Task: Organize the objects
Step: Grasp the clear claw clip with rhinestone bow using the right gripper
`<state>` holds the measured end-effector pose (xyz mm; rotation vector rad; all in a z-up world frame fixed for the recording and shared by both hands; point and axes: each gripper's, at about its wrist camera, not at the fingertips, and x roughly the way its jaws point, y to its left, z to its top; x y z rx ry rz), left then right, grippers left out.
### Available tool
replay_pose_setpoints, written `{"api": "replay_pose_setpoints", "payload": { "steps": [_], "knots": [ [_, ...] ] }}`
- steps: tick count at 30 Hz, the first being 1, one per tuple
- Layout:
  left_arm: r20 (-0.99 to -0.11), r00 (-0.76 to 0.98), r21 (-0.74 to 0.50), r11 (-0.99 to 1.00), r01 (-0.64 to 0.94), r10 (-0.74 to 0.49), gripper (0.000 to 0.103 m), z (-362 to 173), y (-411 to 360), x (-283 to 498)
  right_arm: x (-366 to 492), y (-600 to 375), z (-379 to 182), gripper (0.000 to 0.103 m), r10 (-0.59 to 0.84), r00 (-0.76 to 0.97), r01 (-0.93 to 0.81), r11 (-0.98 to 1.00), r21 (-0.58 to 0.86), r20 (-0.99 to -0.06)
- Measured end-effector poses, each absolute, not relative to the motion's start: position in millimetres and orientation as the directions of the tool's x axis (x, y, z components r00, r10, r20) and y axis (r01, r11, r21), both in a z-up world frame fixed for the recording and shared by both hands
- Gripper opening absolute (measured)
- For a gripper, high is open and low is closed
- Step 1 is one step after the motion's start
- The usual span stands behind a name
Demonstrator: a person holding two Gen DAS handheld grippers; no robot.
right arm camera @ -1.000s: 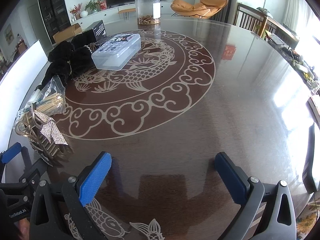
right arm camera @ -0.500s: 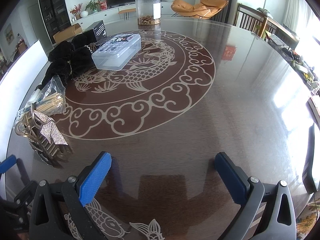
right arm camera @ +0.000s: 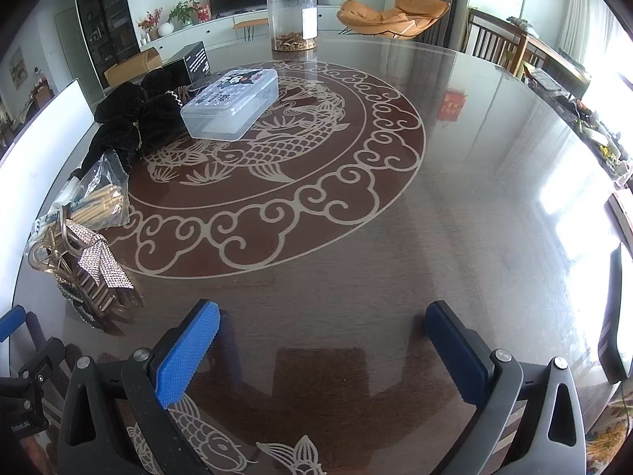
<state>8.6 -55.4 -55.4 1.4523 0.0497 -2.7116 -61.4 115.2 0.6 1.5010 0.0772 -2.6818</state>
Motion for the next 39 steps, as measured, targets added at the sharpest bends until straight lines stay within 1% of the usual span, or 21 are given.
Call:
{"api": "replay_pose_setpoints", "payload": {
  "steps": [5, 19, 26, 33, 35, 37, 39],
  "knots": [
    [-0.833, -0.552, 0.002, -1.0, 0.031, -0.019, 0.103, -55.4, -57.9, 17.3, -61.0, 115.1, 1.4, 0.103, -0.033, -0.524, 0.082, -0.997, -0.012, -0.851],
    [-0.866, -0.499, 0.002, -1.0, 0.03, -0.017, 0.103, -53.3, -55.6, 4.7, -61.9, 114.0, 1.2, 0.103, -0.032, -0.527, 0.079, -0.997, -0.012, -0.849],
    [-0.859, -0.512, 0.003, -0.998, -0.056, 0.026, 0.103, -53.3, -49.1, 18.5, -61.6, 113.9, 1.0, 0.103, -0.032, -0.528, 0.079, -0.997, -0.011, -0.849],
    [-0.867, -0.497, 0.002, -0.997, -0.078, 0.037, 0.103, -52.7, -49.5, 18.6, -61.6, 112.9, 1.3, 0.103, -0.037, -0.524, 0.082, -0.997, -0.007, -0.851],
    [-0.866, -0.499, 0.002, -0.996, -0.086, 0.041, 0.103, -52.5, -49.9, 22.6, -57.0, 110.4, 9.1, 0.103, -0.122, -0.544, 0.131, -0.99, 0.059, -0.83],
    [-0.862, -0.504, 0.002, -0.996, -0.089, 0.044, 0.103, -52.8, -50.7, 26.9, -42.9, 103.4, 29.1, 0.103, -0.259, -0.606, 0.239, -0.961, 0.138, -0.752],
    [-0.861, -0.506, 0.001, -0.996, -0.091, 0.045, 0.103, -53.0, -51.7, 30.8, -27.4, 91.9, 44.5, 0.103, -0.392, -0.626, 0.369, -0.911, 0.187, -0.674]
  ]
}}
